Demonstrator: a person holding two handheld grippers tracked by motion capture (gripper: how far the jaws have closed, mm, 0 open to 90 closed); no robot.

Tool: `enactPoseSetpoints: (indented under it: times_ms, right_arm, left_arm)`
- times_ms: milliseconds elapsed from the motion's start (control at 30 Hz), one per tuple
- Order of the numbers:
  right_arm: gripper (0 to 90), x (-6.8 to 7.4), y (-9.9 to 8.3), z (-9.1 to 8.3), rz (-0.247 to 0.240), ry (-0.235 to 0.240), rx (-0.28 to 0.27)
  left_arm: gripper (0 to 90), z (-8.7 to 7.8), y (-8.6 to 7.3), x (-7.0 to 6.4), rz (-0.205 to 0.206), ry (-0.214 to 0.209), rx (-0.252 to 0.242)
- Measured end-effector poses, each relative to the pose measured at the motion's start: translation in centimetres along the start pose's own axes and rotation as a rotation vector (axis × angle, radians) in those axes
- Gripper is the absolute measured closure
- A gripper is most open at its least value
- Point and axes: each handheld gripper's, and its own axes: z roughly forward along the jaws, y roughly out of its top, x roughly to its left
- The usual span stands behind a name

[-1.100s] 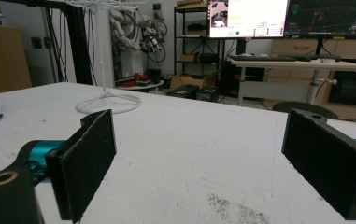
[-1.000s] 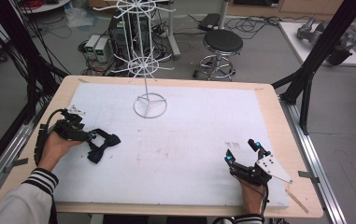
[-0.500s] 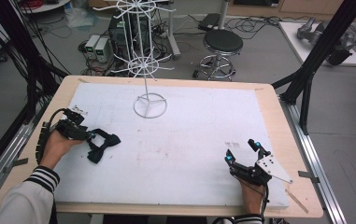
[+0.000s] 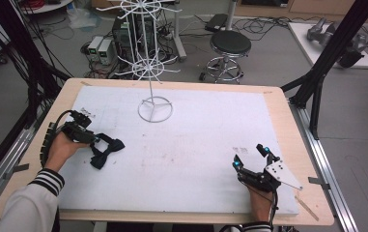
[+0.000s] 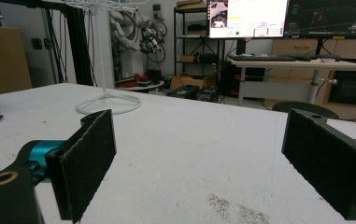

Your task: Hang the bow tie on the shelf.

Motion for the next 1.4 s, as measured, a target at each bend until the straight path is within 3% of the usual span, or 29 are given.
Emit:
enactPoseSetpoints:
  times_ms: [200,467,667,1100,1300,1400]
  right_arm:
    - [9.0,0.0,0.0,0.0,0.000,0.000,0.001]
    - [9.0,0.0,0.0,0.0,-0.002,0.000,0.001]
    - [9.0,0.0,0.0,0.0,-0.002,0.000,0.000]
    - [9.0,0.0,0.0,0.0,0.000,0.001,0.002]
    - [9.0,0.1,0.0,0.0,0.003,0.000,0.002]
    - [9.0,0.1,0.0,0.0,0.003,0.000,0.002]
  left_arm:
    - [65.4,0.4,0.2,-0.1,0.004,0.001,0.020]
    - [77.1,0.9,0.4,-0.3,0.029,0.016,0.045]
    - [85.8,0.9,0.3,-0.7,0.046,0.041,0.024]
    - [87.1,-0.7,-0.7,-0.7,0.032,0.034,-0.139]
    - [87.1,-0.7,-1.2,-1.0,0.034,0.026,-0.177]
    - [87.1,-1.1,-1.3,-1.0,0.020,0.014,-0.240]
